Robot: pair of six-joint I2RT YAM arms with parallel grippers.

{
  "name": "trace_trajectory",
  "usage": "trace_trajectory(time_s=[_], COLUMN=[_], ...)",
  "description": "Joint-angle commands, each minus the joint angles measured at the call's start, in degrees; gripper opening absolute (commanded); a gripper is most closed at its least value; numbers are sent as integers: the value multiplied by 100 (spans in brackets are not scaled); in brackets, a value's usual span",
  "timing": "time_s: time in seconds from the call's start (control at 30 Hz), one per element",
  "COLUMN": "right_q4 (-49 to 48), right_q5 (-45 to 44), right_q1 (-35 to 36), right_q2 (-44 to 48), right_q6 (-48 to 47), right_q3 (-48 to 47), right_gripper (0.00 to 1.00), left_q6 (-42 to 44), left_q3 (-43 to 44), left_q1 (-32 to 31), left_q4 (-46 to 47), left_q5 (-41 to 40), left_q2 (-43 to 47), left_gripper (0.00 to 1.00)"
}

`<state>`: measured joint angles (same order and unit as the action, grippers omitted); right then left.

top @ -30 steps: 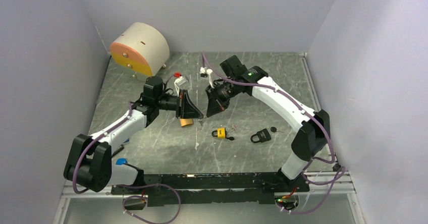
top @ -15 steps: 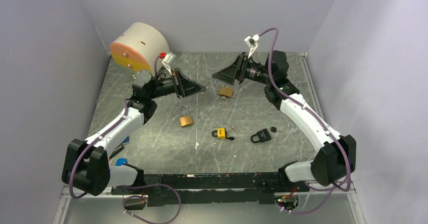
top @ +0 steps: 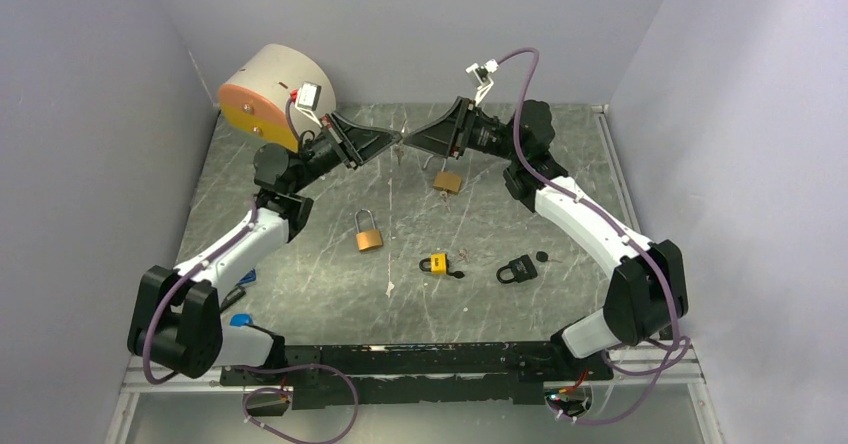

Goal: Unlock with the key
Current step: Pick up the key from the center of the board.

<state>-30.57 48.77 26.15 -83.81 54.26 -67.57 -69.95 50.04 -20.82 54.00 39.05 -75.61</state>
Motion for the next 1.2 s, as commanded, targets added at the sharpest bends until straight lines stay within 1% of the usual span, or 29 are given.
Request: trace_trajectory(time_s=[0.0, 0.1, 0.2, 0.27, 0.43, 0.5, 0.6, 0.77, 0.87, 0.9, 0.97, 1.07, 1.17], right_q4=[-640, -793, -938, -953, -870, -851, -763, -596, -553, -506, -308, -21, 145], right_q5=[41, 42, 105, 122, 107, 134, 139, 9, 11, -17, -19, 39, 202], right_q1=[89, 101, 126, 146, 193, 215, 252, 268, 273, 274, 275, 260, 228], right_q2=[-15, -57, -73, -83, -169, -222, -303, -320, -350, -361, -360, -295, -163], right_q6=[170, 312, 423, 421, 337, 323, 286, 108, 29, 12, -86, -321, -455], right_q3=[-426, -397, -313, -296, -388, -437, -518, -592, -678, -703, -759, -730, -625], right_gripper=[46, 30, 20, 16, 14, 10, 6, 0, 0, 0, 0, 0, 0], left_q6=[-405, -457, -463, -473, -459, -500, -639, -757, -810, -824, -843, -799, -742], left_q3=[-14, -50, -109, -133, -94, -119, -149, -39, -83, -101, -109, -117, -109], left_q1=[-18, -35, -53, -63, -106, -107, -109, -115, -111, -115, -115, -115, -115], left_q4=[890, 1018, 1128, 1157, 1137, 1143, 1383, 1474, 1531, 1560, 1595, 1535, 1280], left_q5=[-199, -238, -293, -326, -263, -293, -323, -150, -128, -126, -125, -183, -281], left_q2=[-140, -172, -173, -164, -173, -164, -205, -340, -394, -419, -463, -483, -449], left_gripper=[3, 2, 3, 3, 2, 3, 2, 3, 3, 4, 9, 20, 30])
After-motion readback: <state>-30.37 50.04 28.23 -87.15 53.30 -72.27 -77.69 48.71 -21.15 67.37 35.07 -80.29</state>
